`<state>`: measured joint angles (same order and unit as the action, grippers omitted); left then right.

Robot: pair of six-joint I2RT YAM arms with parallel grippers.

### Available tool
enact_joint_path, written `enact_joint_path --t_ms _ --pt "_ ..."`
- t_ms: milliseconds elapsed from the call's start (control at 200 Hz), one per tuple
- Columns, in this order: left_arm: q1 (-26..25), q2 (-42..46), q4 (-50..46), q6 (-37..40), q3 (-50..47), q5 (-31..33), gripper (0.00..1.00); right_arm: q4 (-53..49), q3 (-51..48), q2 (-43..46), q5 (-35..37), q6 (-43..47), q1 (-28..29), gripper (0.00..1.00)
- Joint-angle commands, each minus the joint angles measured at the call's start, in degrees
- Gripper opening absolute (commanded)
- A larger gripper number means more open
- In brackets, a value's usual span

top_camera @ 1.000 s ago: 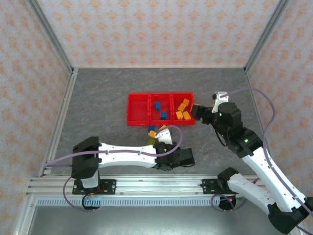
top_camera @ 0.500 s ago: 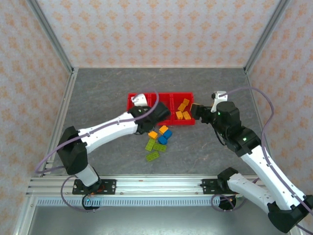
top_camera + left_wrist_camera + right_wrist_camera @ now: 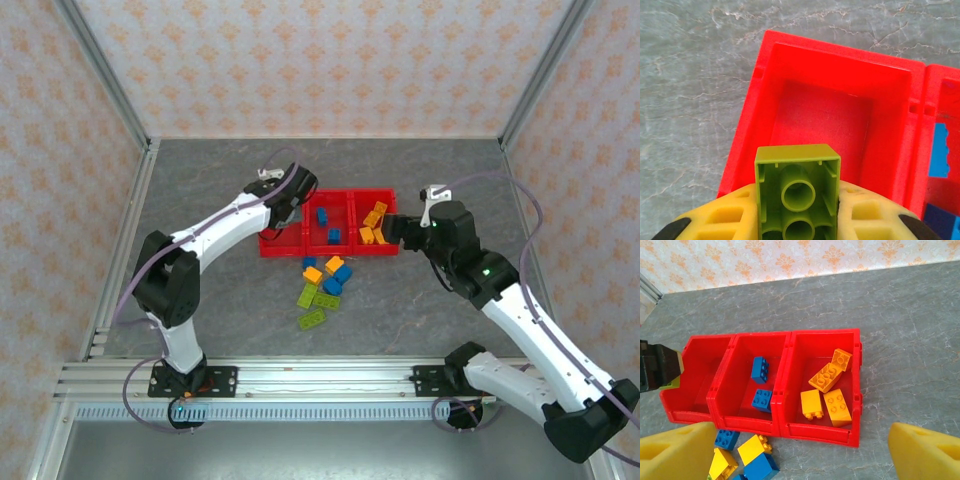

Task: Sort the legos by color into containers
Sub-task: Place the lego in the container.

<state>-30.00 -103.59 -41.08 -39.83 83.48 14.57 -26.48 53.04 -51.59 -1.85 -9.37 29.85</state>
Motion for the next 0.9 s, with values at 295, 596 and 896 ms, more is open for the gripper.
enact_joint_path --t_ms 295,596,896 --pt "2.16 -8.12 1.62 9.64 5.24 -6.13 0.16 1.17 1.81 -2.80 -2.19 1.19 0.39 0.89" --pt "3.33 -8.45 2.48 9.87 5.38 -3.89 0.46 1.33 1.19 -2.77 -2.64 1.11 0.39 0.89" --pt "3.36 -2.78 6.99 9.83 2.29 -6.25 0.51 1.39 1.18 -2.88 -2.81 1.10 0.39 0.89"
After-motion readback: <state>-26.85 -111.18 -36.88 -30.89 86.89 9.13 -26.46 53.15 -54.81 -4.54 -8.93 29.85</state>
